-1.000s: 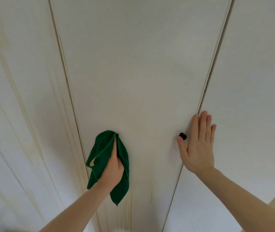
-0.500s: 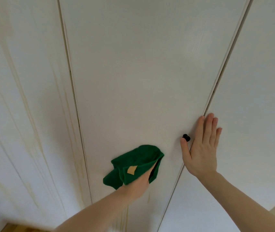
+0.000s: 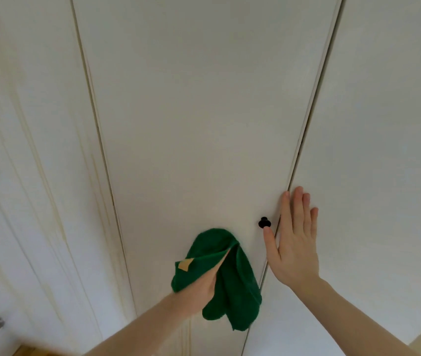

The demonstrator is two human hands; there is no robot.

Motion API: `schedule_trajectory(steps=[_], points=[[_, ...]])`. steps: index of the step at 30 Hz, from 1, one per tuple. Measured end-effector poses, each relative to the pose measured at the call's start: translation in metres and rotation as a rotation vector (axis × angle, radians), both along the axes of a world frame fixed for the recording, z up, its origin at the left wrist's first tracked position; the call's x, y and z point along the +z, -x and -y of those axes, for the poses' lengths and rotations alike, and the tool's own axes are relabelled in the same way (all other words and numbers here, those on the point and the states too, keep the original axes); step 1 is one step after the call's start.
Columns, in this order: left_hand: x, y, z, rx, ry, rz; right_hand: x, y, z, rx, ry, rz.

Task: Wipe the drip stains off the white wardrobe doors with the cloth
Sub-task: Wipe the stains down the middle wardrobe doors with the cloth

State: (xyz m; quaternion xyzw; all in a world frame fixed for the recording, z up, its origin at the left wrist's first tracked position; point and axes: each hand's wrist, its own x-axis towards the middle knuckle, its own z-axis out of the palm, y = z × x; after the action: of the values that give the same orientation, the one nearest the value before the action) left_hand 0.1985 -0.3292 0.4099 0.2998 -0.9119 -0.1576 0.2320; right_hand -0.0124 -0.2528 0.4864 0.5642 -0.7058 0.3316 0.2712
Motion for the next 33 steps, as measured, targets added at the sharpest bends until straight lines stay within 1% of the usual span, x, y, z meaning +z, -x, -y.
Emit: schedule_trajectory(steps=[3,6,9,12,16,18,23,28,30,32,33], points=[[-0.002,-0.028,0.027,0.204,0.312,-0.129,0.0,0.0,0.0,0.01,0.018,0.008],[0.034,-0.048,0.046,0.246,0.399,-0.245,0.0,-0.003,0.002,0.022,0.035,0.028],[0.071,-0.062,0.066,0.315,0.391,-0.3,-0.001,-0.002,0.001,0.039,0.042,0.041],[0.09,-0.072,0.081,0.405,0.296,-0.357,-0.001,-0.001,0.001,0.048,0.053,0.038],[0.07,-0.079,0.089,0.465,0.366,-0.265,-0.001,-0.002,0.0,0.055,0.069,0.032],[0.053,-0.08,0.086,0.495,0.307,-0.281,-0.001,-0.002,0.002,0.054,0.074,0.043],[0.01,-0.082,0.071,0.572,0.037,-0.382,-0.002,-0.004,0.006,0.043,0.089,0.072],[-0.015,-0.076,0.059,0.578,-0.112,-0.379,-0.002,-0.014,0.01,0.05,0.133,0.146],[-0.021,-0.074,0.058,0.55,-0.173,-0.353,-0.001,-0.023,0.008,0.052,0.151,0.201],[-0.026,-0.07,0.056,0.469,-0.197,-0.253,-0.003,-0.038,0.004,0.07,0.166,0.277],[-0.029,-0.067,0.055,0.396,-0.19,-0.175,-0.006,-0.047,-0.001,0.077,0.176,0.303]])
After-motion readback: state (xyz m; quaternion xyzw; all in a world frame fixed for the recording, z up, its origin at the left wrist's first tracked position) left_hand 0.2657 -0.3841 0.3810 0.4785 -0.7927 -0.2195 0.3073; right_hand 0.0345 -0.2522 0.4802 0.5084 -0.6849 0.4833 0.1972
